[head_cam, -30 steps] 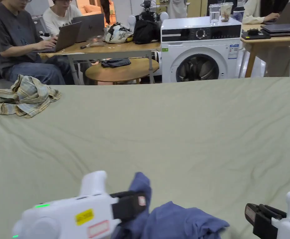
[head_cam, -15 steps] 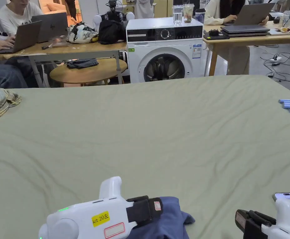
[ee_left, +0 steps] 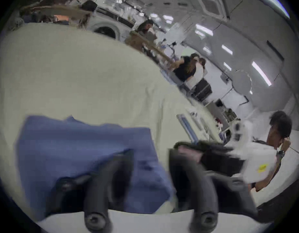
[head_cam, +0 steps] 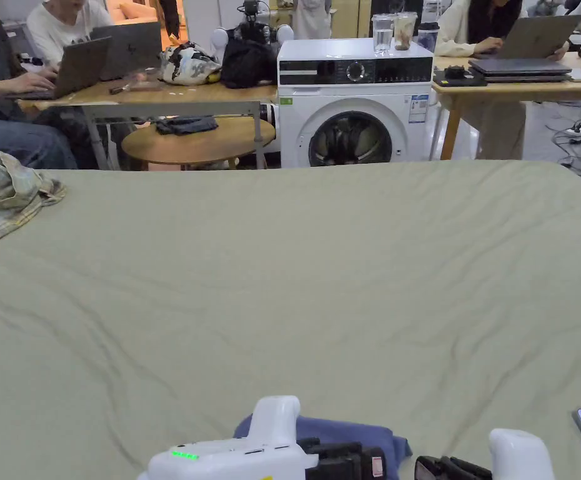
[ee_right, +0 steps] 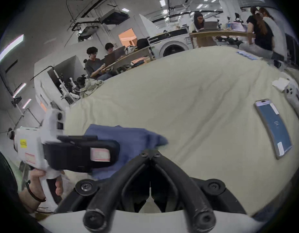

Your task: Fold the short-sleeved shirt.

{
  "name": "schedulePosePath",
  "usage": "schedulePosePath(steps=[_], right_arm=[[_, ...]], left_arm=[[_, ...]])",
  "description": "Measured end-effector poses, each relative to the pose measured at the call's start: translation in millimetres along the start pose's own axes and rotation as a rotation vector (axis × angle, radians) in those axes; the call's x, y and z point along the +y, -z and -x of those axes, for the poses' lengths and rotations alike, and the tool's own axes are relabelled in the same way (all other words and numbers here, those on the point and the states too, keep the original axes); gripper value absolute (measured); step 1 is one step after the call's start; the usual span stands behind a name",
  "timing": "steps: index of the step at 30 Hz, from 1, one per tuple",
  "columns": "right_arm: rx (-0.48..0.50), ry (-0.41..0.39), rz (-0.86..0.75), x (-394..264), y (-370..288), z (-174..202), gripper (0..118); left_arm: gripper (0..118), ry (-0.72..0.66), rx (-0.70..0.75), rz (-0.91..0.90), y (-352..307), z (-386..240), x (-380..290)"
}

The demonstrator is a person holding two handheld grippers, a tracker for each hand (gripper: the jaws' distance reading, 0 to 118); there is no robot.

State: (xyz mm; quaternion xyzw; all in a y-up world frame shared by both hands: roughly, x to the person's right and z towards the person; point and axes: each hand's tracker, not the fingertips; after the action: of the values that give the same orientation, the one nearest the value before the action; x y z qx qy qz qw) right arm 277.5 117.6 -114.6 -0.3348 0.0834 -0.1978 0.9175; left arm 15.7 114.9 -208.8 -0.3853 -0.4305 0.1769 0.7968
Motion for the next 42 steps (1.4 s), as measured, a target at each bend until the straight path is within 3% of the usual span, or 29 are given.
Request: schedulePosePath(steps=[2, 5, 8, 10, 11, 14, 20, 22, 23, 24, 25, 31, 34, 39, 42], right_arm=[[0.075, -0.014, 0.034, 1, 13, 8, 0], [0.152, -0.060, 0.121, 6, 43, 19, 0], [0.002, -0.090, 0.206, 13, 74, 24, 0], [-0.023, -0.059, 0.292, 22, 86, 23, 0], [-0.011, -0.046, 0.296, 26, 84, 24, 0], [-0.028, -0.144, 0.311, 28, 83, 31, 0], [-0.026, -0.133, 0.280, 20, 79, 29, 0], [-0.028, -0.136, 0.267, 18, 78, 29, 0], [-0.031, -0.139, 0.262, 17, 78, 30, 0], [-0.035, -0.141, 0.256, 15, 78, 31, 0], [-0.034, -0.143, 0.247, 14, 77, 31, 0], [-0.044, -0.231, 0.153, 15, 60, 50, 0], [0.016, -0.229, 0.091, 30, 58, 73, 0], [0.108, -0.338, 0.032, 59, 94, 137, 0], [0.242, -0.345, -0.002, 70, 115, 175, 0]], left_arm=[[72, 0.021, 0.052, -0.050, -27, 12, 6], [74, -0.056, 0.092, -0.101, -68, 37, 13], [77, -0.198, 0.083, -0.134, -95, 71, 10], [79, -0.289, 0.037, -0.098, -99, 100, 8], [79, -0.327, 0.030, -0.096, -99, 108, 6], [79, -0.394, 0.009, -0.071, -84, 126, 0], [79, -0.514, -0.137, 0.026, -33, 134, -5], [78, -0.506, -0.103, 0.011, -24, 130, -1], [69, -0.492, -0.068, 0.013, -23, 129, 0], [43, -0.465, 0.011, 0.035, -24, 126, 1], [38, -0.456, 0.038, 0.033, -24, 125, 0], [36, -0.479, -0.030, -0.009, -38, 129, -6], [36, -0.504, -0.064, -0.089, -65, 130, -3], [36, -0.480, 0.076, -0.249, -158, 157, 10], [36, -0.513, 0.223, -0.360, -233, 178, 14]])
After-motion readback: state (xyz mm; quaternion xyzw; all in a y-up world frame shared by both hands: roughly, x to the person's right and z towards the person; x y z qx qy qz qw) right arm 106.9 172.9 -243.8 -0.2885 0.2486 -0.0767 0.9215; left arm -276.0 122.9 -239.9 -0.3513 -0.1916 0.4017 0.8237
